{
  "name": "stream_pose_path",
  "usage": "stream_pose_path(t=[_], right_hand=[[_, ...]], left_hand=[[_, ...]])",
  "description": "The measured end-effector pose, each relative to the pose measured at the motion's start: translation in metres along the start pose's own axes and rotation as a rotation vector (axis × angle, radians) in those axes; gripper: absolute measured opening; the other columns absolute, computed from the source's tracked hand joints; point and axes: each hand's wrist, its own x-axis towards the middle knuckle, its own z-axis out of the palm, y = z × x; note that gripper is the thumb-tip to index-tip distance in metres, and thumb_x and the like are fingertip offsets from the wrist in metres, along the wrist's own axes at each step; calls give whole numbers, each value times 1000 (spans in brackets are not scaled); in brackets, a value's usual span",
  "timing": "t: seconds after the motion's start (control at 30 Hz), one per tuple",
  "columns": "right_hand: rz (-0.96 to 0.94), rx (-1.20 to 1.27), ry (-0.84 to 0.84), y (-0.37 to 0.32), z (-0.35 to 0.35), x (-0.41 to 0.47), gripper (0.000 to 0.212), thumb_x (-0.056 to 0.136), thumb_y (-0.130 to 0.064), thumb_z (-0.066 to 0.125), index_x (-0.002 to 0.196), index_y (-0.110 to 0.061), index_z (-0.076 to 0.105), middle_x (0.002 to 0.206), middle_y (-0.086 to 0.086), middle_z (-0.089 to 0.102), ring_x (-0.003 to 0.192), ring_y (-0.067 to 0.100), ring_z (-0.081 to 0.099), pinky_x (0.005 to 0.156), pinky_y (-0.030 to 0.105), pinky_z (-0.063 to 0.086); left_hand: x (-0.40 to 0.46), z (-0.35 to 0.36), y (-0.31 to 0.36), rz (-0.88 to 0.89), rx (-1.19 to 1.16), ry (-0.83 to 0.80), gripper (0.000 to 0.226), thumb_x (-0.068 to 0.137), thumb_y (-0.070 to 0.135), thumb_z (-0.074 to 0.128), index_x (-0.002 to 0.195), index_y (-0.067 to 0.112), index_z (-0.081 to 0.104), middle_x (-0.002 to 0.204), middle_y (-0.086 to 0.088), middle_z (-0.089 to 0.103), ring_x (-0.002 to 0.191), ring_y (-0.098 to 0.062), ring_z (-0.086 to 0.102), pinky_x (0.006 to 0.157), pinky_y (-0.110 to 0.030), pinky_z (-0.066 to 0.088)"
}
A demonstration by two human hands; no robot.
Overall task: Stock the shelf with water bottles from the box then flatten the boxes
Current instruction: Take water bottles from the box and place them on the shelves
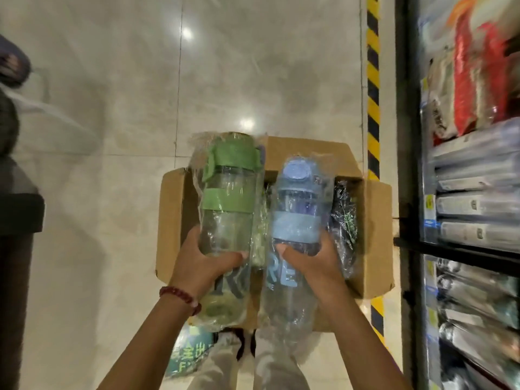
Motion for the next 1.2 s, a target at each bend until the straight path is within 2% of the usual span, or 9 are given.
stream_pose_path(t=[0.1, 0.2, 0.27, 0.4, 0.5, 0.6, 0.7, 0.9, 1.2], right_hand=[[-105, 107, 60, -45, -20, -43, 67, 48, -27, 74, 112, -24, 53, 91, -8, 64, 67, -6, 64, 52, 10, 47], [-191, 155, 77, -84, -40, -88, 85, 38, -41, 74, 115, -11, 56, 88, 1, 65, 60, 0, 63, 48, 13, 45], [-243, 193, 107, -106, -52, -117, 82, 40, -38, 75, 116, -11, 58, 87, 1, 67, 62, 4, 65, 51, 17, 48], [-338, 256, 146, -142, -73, -177, 64, 53, -18, 71, 115, -17, 57, 95, -3, 67, 74, 2, 67, 58, 17, 52], [-406, 292, 173, -157, -87, -225, 55, 55, -17, 73, 108, -26, 59, 93, -4, 71, 78, 5, 69, 60, 16, 52], [-497, 293, 144, -166, -101, -271, 62, 61, -17, 76, 119, -26, 56, 102, -4, 72, 93, 13, 69, 71, 24, 54], [-544, 354, 152, -172, -112, -313, 67, 50, -29, 79, 113, -23, 58, 97, -4, 73, 90, 13, 69, 71, 26, 57], [-546, 396, 267, -169, -119, -372, 96, 43, -43, 87, 130, -24, 50, 116, 1, 68, 106, 22, 65, 85, 44, 56], [-607, 544, 589, -130, -79, -439, 85, 48, -39, 81, 125, -30, 48, 118, -2, 64, 103, 13, 65, 81, 33, 56]], left_hand=[[-42, -12, 46, 92, 47, -13, 83, 45, 31, 87, 118, 18, 50, 101, 1, 64, 88, -22, 65, 61, -31, 53], [-89, -19, 89, 199, 66, -38, 66, 58, 12, 87, 112, 20, 50, 99, 4, 61, 80, -8, 62, 52, -12, 48], [-122, -21, 118, 281, 59, -70, 68, 55, 11, 88, 109, 24, 49, 96, 11, 59, 76, 2, 61, 52, -7, 47], [-179, -25, 160, 372, 12, -112, 82, 28, 44, 78, 104, 31, 52, 95, 7, 65, 81, -7, 66, 61, -21, 54], [-221, -26, 182, 439, -13, -146, 83, 32, 37, 84, 109, 22, 55, 92, 4, 68, 79, -7, 68, 61, -21, 55], [-260, -28, 201, 513, -28, -175, 72, 44, 18, 88, 108, 20, 55, 88, 6, 67, 70, 3, 65, 55, -13, 51], [-292, -30, 211, 557, -47, -197, 74, 30, 41, 78, 100, 31, 54, 92, 5, 67, 74, -1, 66, 60, -16, 52], [-333, -36, 220, 645, -13, -302, 82, 33, 44, 76, 111, 31, 52, 103, -1, 66, 82, -14, 69, 61, -21, 54], [-367, -56, 229, 851, 120, -525, 65, 38, 40, 76, 98, 31, 55, 96, 2, 67, 72, 0, 66, 58, -15, 52]])
